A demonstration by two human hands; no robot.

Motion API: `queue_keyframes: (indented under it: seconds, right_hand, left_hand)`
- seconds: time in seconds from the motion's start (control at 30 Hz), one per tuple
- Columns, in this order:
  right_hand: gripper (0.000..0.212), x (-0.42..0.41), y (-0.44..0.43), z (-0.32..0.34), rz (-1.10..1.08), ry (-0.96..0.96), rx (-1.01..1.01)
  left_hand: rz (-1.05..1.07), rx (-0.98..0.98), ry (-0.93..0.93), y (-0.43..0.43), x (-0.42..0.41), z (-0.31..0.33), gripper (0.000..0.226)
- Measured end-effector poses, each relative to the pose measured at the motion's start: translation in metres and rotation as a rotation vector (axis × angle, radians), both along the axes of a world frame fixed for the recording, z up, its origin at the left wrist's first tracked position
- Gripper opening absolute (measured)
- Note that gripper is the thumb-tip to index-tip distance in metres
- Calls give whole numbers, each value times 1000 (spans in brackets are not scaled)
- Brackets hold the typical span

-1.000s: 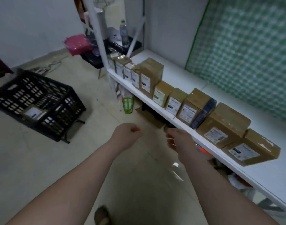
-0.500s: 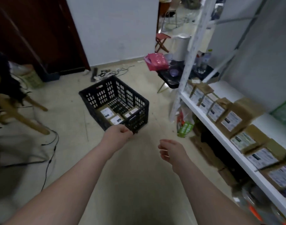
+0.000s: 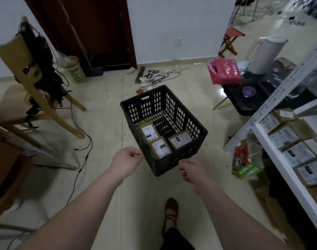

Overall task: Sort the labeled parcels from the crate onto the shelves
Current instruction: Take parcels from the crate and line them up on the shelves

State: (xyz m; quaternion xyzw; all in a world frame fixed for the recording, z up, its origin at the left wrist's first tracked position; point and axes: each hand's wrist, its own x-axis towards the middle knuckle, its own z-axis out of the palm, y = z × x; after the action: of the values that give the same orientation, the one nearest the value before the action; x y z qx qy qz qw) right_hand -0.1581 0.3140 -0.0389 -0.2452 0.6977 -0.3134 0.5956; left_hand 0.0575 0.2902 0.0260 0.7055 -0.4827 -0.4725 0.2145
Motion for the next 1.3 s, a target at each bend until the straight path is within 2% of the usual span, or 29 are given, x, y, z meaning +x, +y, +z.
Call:
queue_keyframes:
  seconds: [0.17,0.3,0.4,0.6,0.8,0.97,1.1,1.3]
  right_hand:
    - [18,-20,-75,-29,176,167,11]
    - [27,-28,-132,-48,280,340,4]
    - [34,-23,-160,-66,341,384,39]
    - [43,3,-190,-113,358,400,132]
    - [45,39,-217,-150,314,472,243]
    - [41,80,-236,-182,236,444,307]
    - [61,102,-248,-210,297,515,388]
    - [97,110,-257,-247,397,658,451]
  left_hand:
    - [-42,155,-34,-82,-5,-27,6]
    - [-55,182,-81,-129,-7,-55,12]
    - [-129,201,-174,-159,-1,-79,21]
    - [-482,176,-506,-233,14,-138,36]
    - [-915,124,-816,-292,39,-191,37]
    - [-1088,64,-888,-331,61,-217,23]
    - [-1190,73,-897,-352,57,-238,38]
    - [-1213,-36,-874,-347,56,-269,33]
